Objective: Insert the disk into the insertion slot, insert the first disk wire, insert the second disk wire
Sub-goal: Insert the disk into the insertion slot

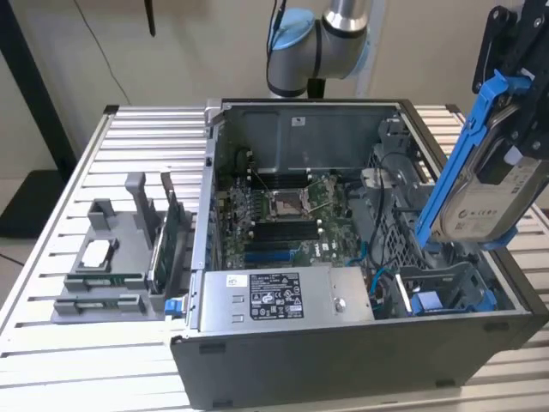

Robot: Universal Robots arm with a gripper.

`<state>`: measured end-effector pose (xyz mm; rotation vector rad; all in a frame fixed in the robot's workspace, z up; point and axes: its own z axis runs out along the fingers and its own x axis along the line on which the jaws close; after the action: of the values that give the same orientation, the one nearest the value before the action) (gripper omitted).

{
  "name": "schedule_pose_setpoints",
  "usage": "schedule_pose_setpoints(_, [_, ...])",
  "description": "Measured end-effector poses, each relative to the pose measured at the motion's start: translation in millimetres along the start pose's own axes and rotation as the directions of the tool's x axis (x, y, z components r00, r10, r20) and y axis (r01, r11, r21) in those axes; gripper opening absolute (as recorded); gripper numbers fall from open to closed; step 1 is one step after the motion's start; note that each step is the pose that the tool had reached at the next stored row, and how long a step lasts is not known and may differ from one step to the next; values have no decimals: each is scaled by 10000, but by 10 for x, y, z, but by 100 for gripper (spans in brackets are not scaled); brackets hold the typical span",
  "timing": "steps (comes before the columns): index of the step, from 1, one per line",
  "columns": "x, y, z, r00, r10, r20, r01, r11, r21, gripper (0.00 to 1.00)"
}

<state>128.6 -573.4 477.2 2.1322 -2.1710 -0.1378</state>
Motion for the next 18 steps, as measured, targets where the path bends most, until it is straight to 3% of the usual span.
schedule_pose_setpoints(7, [0, -8, 12, 10000, -1, 0, 1, 10000, -1, 33])
schedule_pose_setpoints(18, [-1, -33, 91, 10000, 0, 0, 0, 10000, -3, 33])
